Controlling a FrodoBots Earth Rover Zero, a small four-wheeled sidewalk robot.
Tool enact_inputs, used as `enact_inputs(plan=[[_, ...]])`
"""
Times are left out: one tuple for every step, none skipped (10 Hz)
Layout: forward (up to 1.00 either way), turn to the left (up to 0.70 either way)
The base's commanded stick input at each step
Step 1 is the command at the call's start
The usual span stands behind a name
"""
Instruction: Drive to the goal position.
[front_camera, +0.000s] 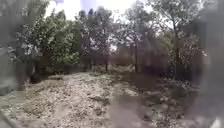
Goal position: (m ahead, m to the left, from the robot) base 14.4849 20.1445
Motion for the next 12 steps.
enact_inputs(plan=[[0.85, 0.00], [0.85, 0.00], [0.85, 0.00], [0.85, 0.05], [0.85, 0.17], [0.85, 0.31], [0.85, 0.34], [0.85, 0.29], [0.85, 0.05], [0.85, 0.00], [0.85, 0.00], [0.85, 0.00]])
